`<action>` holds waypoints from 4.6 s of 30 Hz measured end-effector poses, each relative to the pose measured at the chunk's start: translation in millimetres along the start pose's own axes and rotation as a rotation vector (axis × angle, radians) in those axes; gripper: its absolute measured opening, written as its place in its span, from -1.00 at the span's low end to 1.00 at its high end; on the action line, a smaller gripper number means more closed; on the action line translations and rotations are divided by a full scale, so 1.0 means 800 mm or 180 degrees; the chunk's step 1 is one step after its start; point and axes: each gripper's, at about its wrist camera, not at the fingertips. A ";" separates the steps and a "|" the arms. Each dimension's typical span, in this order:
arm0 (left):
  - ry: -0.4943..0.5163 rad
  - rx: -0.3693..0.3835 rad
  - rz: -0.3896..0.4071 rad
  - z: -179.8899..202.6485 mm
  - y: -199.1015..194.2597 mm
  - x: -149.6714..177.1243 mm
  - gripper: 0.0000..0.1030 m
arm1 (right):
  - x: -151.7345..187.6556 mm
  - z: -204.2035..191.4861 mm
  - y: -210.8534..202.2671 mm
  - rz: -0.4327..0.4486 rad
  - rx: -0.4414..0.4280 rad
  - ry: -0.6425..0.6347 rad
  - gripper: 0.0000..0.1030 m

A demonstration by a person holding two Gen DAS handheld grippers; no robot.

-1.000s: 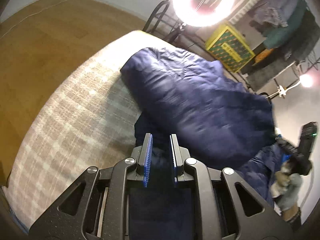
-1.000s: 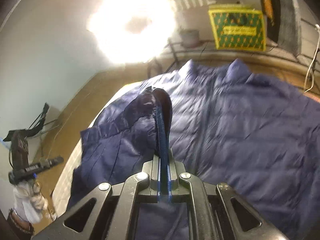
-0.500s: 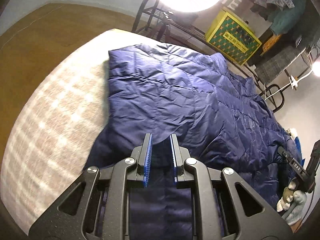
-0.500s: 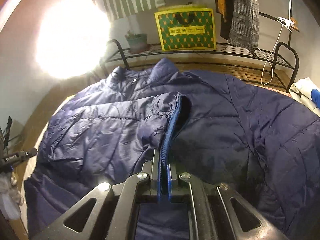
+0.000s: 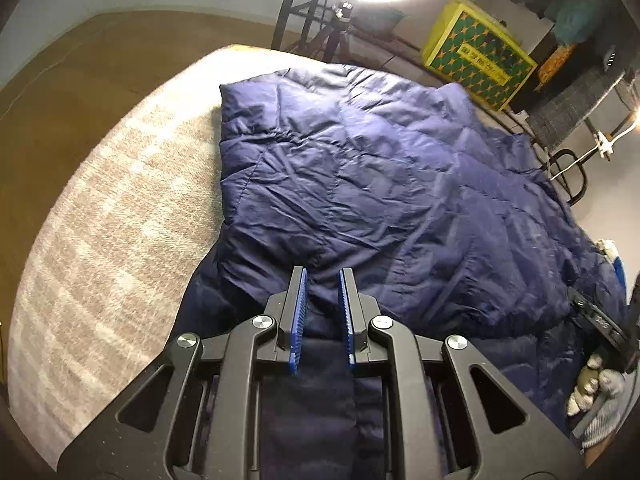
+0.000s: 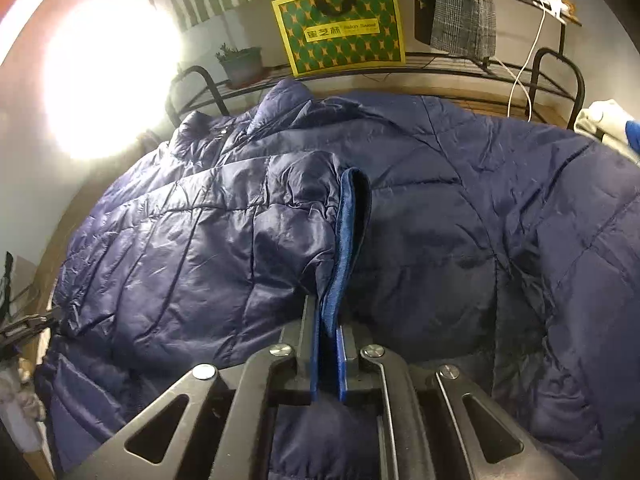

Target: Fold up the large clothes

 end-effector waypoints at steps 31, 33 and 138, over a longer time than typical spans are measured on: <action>0.1332 0.0618 0.0752 0.293 -0.335 0.037 -0.72 | 0.168 0.416 -0.395 0.0970 0.0654 0.1185 -0.20; 0.1370 0.0684 0.0734 0.310 -0.342 0.042 -0.72 | 0.183 0.441 -0.399 0.0905 0.0612 0.1276 -0.19; -0.0172 0.0391 0.0598 0.106 -0.257 0.133 -0.72 | -0.055 -0.254 -0.052 0.0019 -0.1023 -0.0256 0.21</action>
Point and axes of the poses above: each gripper's, at about its wrist camera, not at the fingertips, and y roughly the way its jaws point, z to its right, x to its underside, and after that the axes turned 13 degrees about x, right-handed
